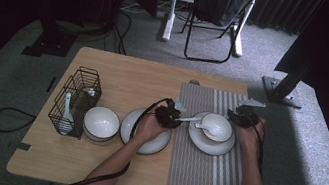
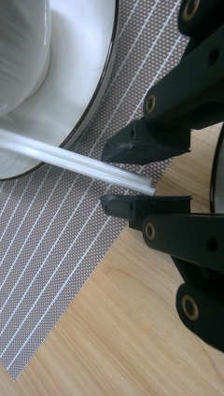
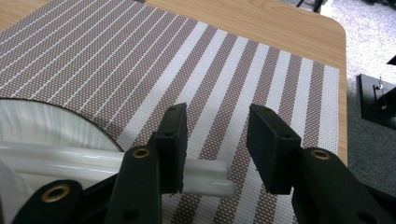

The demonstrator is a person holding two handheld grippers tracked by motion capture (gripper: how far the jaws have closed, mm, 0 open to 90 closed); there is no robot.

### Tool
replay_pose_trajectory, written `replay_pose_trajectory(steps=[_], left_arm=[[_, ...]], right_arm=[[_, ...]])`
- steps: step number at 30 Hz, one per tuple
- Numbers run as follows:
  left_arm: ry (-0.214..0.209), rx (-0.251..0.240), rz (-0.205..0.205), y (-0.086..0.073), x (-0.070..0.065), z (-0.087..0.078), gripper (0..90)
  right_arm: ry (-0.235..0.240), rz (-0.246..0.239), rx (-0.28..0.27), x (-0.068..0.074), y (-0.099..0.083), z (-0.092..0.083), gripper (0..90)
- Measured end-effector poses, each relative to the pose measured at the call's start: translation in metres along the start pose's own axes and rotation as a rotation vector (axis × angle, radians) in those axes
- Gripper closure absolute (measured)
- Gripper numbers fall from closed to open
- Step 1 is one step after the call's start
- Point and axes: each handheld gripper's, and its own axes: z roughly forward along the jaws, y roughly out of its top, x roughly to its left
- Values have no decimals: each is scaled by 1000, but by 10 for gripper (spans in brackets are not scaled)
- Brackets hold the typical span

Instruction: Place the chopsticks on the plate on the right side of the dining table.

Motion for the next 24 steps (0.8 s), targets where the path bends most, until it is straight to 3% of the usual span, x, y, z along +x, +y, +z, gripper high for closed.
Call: replay_pose_trajectory(steps=[17, 24], left_arm=[[17, 11, -25, 1, 2, 2, 694], [29, 32, -6, 0, 2, 3, 699]], right_arm=[[-5, -23, 11, -1, -1, -5, 581], [-8, -35, 21, -1, -1, -7, 580]])
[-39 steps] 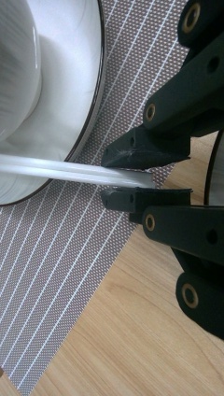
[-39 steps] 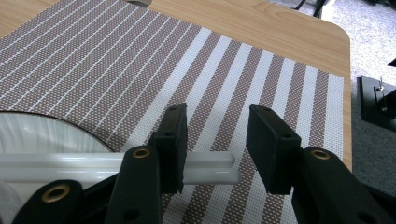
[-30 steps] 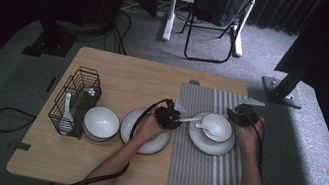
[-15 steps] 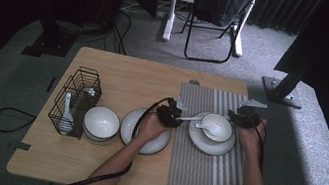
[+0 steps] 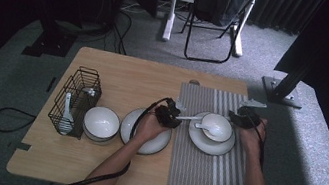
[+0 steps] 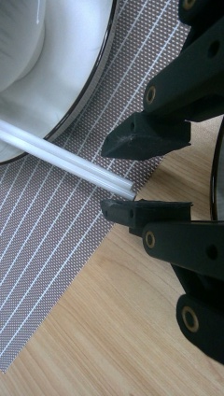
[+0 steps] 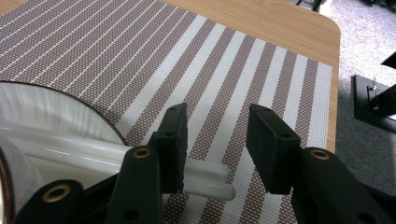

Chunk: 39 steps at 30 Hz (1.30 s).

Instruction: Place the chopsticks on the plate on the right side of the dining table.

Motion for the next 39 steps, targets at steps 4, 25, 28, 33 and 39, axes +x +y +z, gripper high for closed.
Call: replay_pose_trajectory(steps=[4, 25, 28, 33, 39], left_arm=[[8, -2, -6, 1, 2, -1, 742], [25, -7, -28, 9, 0, 7, 737], [24, -8, -28, 9, -1, 7, 703], [26, -5, -32, 9, 0, 7, 687], [39, 8, -35, 4, 4, 5, 685]], right_arm=[[0, -6, 0, 0, 0, -1, 579], [3, -6, 6, 1, -2, -3, 575], [3, -5, 4, 0, -3, -4, 574], [0, -7, 6, 1, -3, -5, 573], [-5, -12, 12, 0, -5, -6, 573]])
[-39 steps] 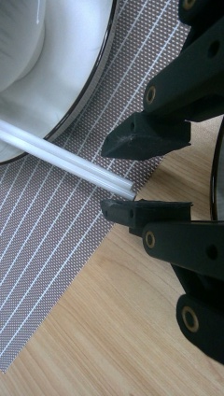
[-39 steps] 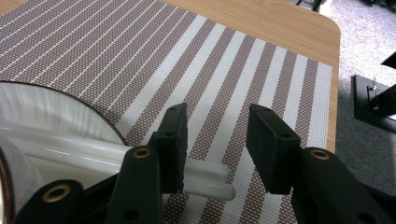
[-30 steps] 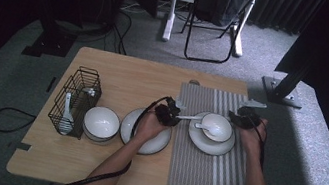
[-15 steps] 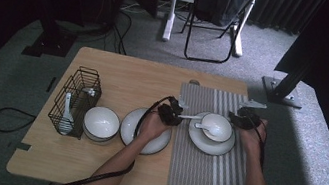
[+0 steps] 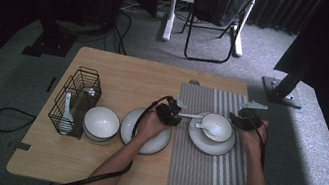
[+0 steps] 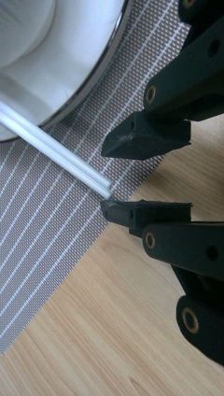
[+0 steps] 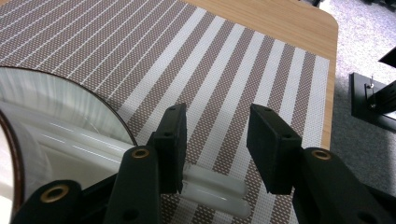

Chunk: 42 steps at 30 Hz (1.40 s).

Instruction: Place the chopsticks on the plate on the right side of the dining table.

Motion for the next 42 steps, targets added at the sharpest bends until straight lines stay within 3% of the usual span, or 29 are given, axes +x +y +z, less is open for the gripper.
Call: replay_pose_trajectory(steps=[13, 33, 42], left_arm=[[11, -7, -21, 3, 3, 0, 767], [13, -6, -19, 3, 1, 4, 762], [32, 2, -3, 1, 0, 0, 750]], right_arm=[[-7, 6, -2, -3, -4, -3, 572], [-9, 9, -7, -5, -6, -6, 563], [-14, 12, -18, -5, -7, -8, 534]])
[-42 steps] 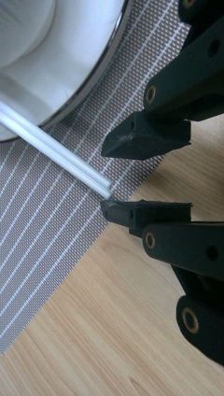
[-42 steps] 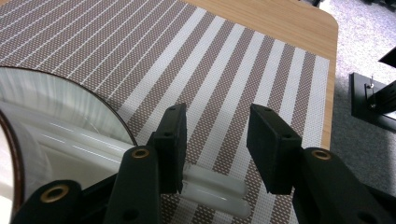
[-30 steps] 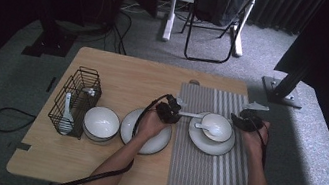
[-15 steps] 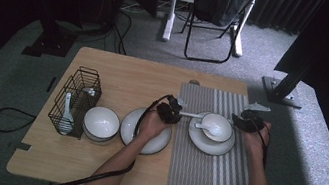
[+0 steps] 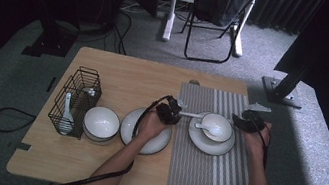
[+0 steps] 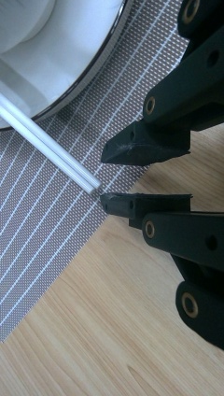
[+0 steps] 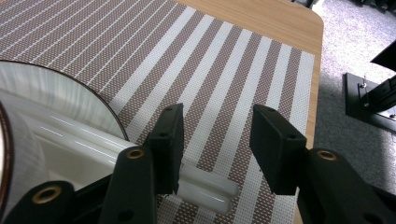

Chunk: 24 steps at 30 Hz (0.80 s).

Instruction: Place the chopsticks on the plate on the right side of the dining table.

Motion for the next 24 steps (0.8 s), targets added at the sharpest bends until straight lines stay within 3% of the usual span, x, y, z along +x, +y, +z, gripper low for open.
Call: replay_pose_trajectory(steps=[24], left_arm=[[25, -13, 30, -1, -2, -4, 870]], right_arm=[[-4, -2, -33, 1, -1, -7, 517]])
